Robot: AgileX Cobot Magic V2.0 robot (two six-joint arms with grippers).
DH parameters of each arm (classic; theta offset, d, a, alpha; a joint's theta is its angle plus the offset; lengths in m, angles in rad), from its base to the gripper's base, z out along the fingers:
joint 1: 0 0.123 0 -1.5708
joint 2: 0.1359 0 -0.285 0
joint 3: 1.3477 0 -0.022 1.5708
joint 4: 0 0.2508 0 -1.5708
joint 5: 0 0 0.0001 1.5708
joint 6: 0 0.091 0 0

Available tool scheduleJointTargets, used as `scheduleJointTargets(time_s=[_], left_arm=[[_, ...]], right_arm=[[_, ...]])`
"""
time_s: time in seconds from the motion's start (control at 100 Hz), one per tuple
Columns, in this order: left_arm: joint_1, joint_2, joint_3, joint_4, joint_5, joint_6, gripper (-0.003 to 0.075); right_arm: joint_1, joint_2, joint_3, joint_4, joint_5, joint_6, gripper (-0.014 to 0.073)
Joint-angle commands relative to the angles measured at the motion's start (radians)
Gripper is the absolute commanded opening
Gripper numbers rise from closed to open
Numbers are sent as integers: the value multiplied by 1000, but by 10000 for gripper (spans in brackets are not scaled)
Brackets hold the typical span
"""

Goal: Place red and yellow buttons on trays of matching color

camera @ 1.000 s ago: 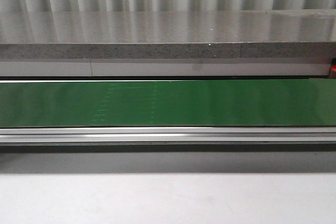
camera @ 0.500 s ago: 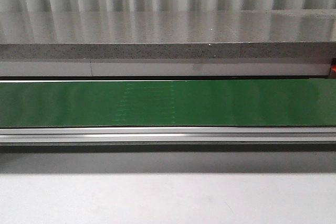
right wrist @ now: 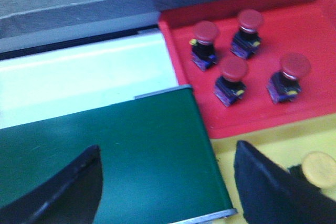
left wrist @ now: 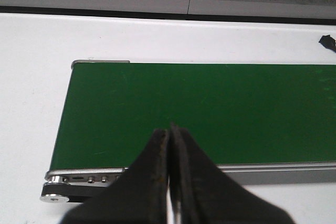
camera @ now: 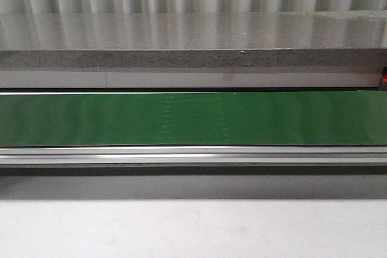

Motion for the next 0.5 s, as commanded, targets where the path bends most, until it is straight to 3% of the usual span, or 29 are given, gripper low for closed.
scheduleJointTargets(time_s=[0.0,0.23,0.49], left_arm=[[-9,-3,-28,-14,-67,1,-20],[-9,-3,-28,-14,-67,1,-20],[-9,-3,-28,-14,-67,1,-20]], right_arm=[[62,-54,-10,-3,-52,-46,529],[167,-190,91,-3,-54,-77,486],[191,-332,167,-3,-33,-78,141]])
